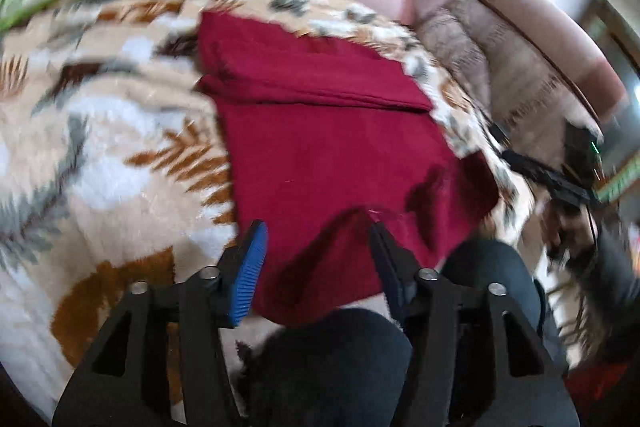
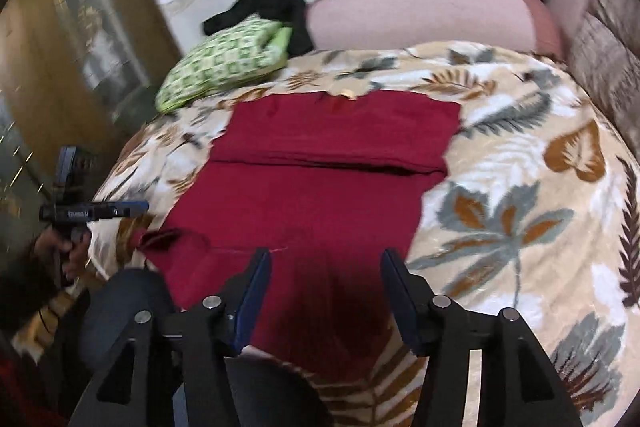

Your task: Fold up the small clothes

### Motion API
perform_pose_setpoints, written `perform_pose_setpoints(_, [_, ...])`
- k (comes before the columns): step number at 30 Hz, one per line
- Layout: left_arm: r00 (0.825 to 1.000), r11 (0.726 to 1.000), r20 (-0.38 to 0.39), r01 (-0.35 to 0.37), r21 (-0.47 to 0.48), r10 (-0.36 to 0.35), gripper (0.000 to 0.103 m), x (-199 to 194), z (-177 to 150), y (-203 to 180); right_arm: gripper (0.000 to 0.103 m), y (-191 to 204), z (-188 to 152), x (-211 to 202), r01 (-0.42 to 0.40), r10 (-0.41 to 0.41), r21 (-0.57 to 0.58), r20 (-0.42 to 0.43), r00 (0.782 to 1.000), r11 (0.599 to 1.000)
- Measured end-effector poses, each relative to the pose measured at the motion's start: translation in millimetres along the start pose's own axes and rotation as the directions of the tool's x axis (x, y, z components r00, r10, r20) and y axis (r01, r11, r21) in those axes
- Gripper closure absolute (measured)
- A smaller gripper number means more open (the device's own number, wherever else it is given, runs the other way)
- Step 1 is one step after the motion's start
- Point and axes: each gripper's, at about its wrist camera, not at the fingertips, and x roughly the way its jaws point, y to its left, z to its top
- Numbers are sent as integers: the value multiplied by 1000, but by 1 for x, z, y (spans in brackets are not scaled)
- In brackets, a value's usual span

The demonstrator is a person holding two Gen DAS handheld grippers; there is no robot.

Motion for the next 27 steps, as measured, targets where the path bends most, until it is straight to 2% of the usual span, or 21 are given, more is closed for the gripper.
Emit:
perform_pose_setpoints(2, [1000,995,-2,-7,103,7,34,-2,-3,-19,48,3,2,5,-5,4,-15,-13,1000,1000])
perform_pose_setpoints(4, [999,979,-48,-5,205,15,34,8,-7,-37,48,8,4,17,-12,9,-45,-55,998,999])
perform_pose_setpoints(6, [993,948,-88,-48,315,79,34,24,-13,-54,48,12,4,32,15,-24,-85,-112,993,996])
perform_pose_setpoints(10, [983,911,-120,-79,405,139,34,48,-18,-66,48,11,3,52,53,-68,-89,-166,984,995])
perform_pose_setpoints(11, [978,903,-111,-114,415,175,34,56,-17,-66,48,10,3,53,59,-72,-81,-168,983,995])
perform_pose_setpoints(13, [979,912,-98,-130,388,181,34,59,-13,-59,52,8,3,53,75,-87,-75,-160,983,994])
perform_pose_setpoints(14, [982,929,-92,-121,350,162,40,59,-9,-53,56,8,4,52,81,-91,-72,-158,983,994])
perform_pose_setpoints(15, [986,944,-89,-108,313,142,54,59,-5,-48,63,7,3,52,85,-94,-66,-160,983,994])
perform_pose_setpoints(16, [988,958,-98,-88,273,119,63,60,-2,-42,68,6,3,51,79,-88,-63,-163,983,995])
perform_pose_setpoints(17, [988,968,-115,-68,242,98,80,62,1,-38,70,7,3,51,73,-82,-64,-165,983,995])
perform_pose_setpoints(18, [987,970,-127,-69,234,101,85,64,2,-36,77,6,2,52,65,-75,-66,-167,983,996])
perform_pose_setpoints(19, [986,971,-134,-64,230,96,86,66,2,-35,86,6,2,52,57,-68,-65,-168,983,996])
perform_pose_setpoints(22, [989,985,-149,6,172,20,91,63,6,-27,93,5,6,48,61,-71,-74,-147,987,995])
perform_pose_setpoints(25, [994,994,-109,16,112,-4,91,54,25,-12,95,3,15,42,60,-69,-79,-116,991,995])
perform_pose_setpoints(27, [999,998,-52,7,63,-4,91,46,50,3,95,1,27,39,78,-86,-91,-87,992,993])
